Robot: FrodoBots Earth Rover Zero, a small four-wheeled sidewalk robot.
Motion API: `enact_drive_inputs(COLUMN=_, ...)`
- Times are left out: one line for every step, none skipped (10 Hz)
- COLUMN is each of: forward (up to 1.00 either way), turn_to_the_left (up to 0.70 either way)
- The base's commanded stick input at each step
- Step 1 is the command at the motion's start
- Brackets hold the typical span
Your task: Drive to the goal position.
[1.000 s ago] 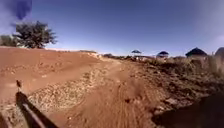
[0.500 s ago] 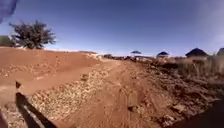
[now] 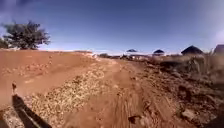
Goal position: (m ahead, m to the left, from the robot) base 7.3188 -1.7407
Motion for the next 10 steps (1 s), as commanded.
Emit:
enact_drive_inputs(forward=0.50, turn_to_the_left=0.00)
enact_drive_inputs(forward=0.50, turn_to_the_left=0.00)
enact_drive_inputs(forward=0.50, turn_to_the_left=0.00)
enact_drive_inputs(forward=0.50, turn_to_the_left=0.00)
enact_drive_inputs(forward=0.50, turn_to_the_left=0.00)
enact_drive_inputs(forward=0.50, turn_to_the_left=0.00)
enact_drive_inputs(forward=0.50, turn_to_the_left=0.00)
enact_drive_inputs(forward=0.50, turn_to_the_left=0.00)
enact_drive_inputs(forward=0.50, turn_to_the_left=0.00)
enact_drive_inputs(forward=0.50, turn_to_the_left=0.00)
